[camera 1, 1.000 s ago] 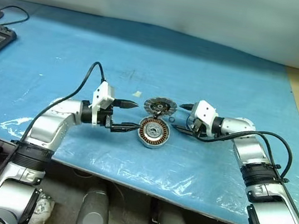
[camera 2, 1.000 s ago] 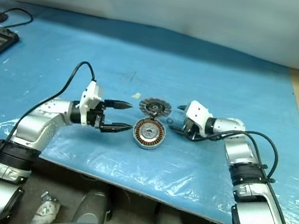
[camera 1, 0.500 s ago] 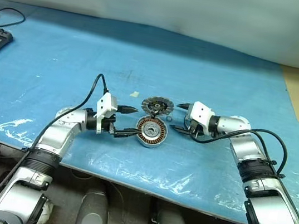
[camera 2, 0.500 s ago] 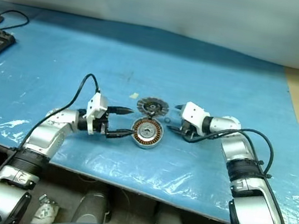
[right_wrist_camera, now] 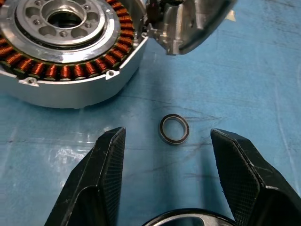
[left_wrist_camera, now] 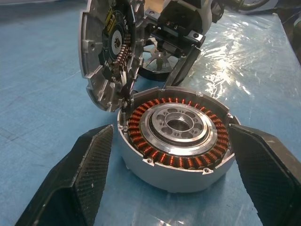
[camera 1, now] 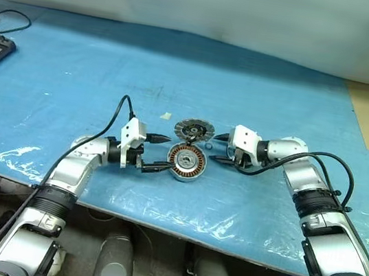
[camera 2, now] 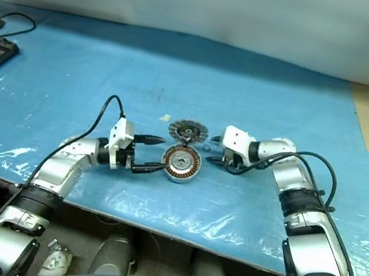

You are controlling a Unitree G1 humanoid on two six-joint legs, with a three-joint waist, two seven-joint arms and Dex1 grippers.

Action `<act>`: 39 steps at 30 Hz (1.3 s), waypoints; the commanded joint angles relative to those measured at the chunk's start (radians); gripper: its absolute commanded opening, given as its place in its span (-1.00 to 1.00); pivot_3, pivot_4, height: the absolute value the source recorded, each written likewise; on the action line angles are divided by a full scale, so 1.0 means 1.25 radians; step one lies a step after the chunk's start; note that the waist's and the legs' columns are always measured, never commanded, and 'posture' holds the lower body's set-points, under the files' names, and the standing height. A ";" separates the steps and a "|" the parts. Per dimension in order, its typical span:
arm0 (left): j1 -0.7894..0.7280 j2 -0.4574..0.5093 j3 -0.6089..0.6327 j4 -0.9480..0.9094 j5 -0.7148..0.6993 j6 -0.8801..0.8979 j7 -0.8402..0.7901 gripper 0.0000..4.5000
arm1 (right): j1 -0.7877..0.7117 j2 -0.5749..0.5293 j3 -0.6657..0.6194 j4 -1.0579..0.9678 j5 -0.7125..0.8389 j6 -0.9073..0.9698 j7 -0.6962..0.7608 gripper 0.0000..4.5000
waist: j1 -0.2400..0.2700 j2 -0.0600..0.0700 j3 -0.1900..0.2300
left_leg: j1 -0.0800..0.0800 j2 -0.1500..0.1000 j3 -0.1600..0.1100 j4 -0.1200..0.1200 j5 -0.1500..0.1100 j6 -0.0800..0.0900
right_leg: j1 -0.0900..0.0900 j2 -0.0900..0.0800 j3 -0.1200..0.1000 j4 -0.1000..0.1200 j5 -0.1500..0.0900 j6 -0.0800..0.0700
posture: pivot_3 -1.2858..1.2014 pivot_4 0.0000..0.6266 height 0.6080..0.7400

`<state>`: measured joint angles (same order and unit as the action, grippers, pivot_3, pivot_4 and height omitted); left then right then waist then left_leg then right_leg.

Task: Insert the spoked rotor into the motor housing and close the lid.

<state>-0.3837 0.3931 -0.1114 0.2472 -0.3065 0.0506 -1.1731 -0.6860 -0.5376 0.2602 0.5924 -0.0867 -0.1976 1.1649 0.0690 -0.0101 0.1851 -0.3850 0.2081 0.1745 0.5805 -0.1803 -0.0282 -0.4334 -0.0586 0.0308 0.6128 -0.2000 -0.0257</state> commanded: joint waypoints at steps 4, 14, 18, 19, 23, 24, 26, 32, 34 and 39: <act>0.005 -0.002 -0.004 -0.008 0.005 -0.018 0.008 0.82 | -0.040 0.020 0.027 0.086 -0.048 -0.050 -0.043 0.32 | -0.001 0.000 0.000 | 0.000 0.000 0.000 0.000 0.000 0.000 | 0.000 0.000 0.000 0.000 0.000 0.000 | 0.03 -0.52 1.00; 0.016 -0.003 -0.005 -0.013 0.012 -0.024 0.023 0.82 | -0.067 0.033 0.050 0.165 -0.071 -0.070 -0.023 0.17 | -0.001 0.000 0.000 | 0.001 0.000 0.000 0.000 0.000 0.000 | 0.000 0.000 0.000 0.001 0.000 0.000 | 0.03 -0.52 1.00; 0.016 -0.004 -0.004 -0.009 0.015 -0.028 0.026 0.82 | -0.065 0.032 0.052 0.169 -0.077 -0.079 -0.037 -0.35 | -0.001 0.000 0.000 | 0.001 0.000 0.000 0.000 0.000 0.000 | 0.001 0.000 0.000 0.001 0.000 0.000 | 0.03 -0.52 1.00; 0.017 -0.004 -0.004 -0.010 0.015 -0.026 0.027 0.82 | -0.064 0.032 0.053 0.168 -0.079 -0.080 -0.040 -0.53 | -0.001 0.000 0.000 | 0.001 0.000 0.000 0.000 0.000 0.000 | 0.001 0.000 0.000 0.001 0.000 0.000 | 0.03 -0.52 1.00; 0.019 -0.005 -0.004 -0.015 0.005 -0.009 0.022 0.82 | -0.062 0.035 0.054 0.171 -0.082 -0.075 -0.058 -0.67 | -0.001 0.000 0.000 | 0.001 0.000 0.000 0.000 0.000 0.000 | 0.001 -0.001 0.000 0.001 0.000 0.000 | 0.03 -0.52 1.00; 0.020 -0.005 -0.003 -0.016 0.004 -0.008 0.022 0.82 | -0.063 0.035 0.054 0.174 -0.084 -0.073 -0.065 -0.67 | -0.001 0.000 0.000 | 0.001 0.000 0.000 0.000 0.000 0.000 | 0.001 -0.001 0.000 0.001 0.000 0.000 | 0.03 -0.52 1.00; 0.021 -0.004 -0.002 -0.018 0.003 -0.008 0.021 0.82 | -0.064 0.034 0.055 0.179 -0.087 -0.070 -0.074 -0.67 | -0.001 0.000 0.000 | 0.001 0.000 0.000 0.000 0.000 0.000 | 0.001 -0.001 0.000 0.000 0.000 0.000 | 0.03 -0.52 1.00; 0.019 -0.001 0.000 -0.013 0.005 -0.014 0.018 0.82 | -0.065 0.024 0.040 0.175 -0.074 -0.067 -0.094 -0.67 | -0.001 0.000 0.000 | 0.001 0.000 0.000 0.000 0.000 0.000 | 0.001 -0.001 0.000 0.000 0.000 0.000 | 0.03 -0.52 1.00; 0.018 -0.001 0.000 -0.012 0.005 -0.013 0.017 0.82 | -0.065 0.021 0.039 0.173 -0.073 -0.063 -0.096 -0.67 | -0.001 0.000 0.000 | 0.001 0.000 0.000 0.000 0.000 0.000 | 0.001 -0.001 0.000 0.000 0.000 0.000 | 0.03 -0.52 1.00; 0.015 -0.005 -0.002 -0.004 0.009 -0.021 0.020 0.82 | -0.081 0.027 0.010 0.183 -0.058 -0.057 -0.150 -0.67 | -0.001 0.000 0.000 | 0.001 0.000 0.000 0.000 0.000 0.000 | 0.001 -0.001 0.000 -0.001 0.000 0.000 | 0.03 -0.52 1.00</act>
<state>-0.3573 0.3874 -0.1174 0.2584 -0.2894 0.0407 -1.1476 -0.7824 -0.4943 0.2937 0.7955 -0.1565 -0.2891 1.0050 0.0683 -0.0107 0.1848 -0.3838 0.2078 0.1748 0.5799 -0.1805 -0.0284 -0.4318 -0.0594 0.0309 0.6118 -0.2001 -0.0257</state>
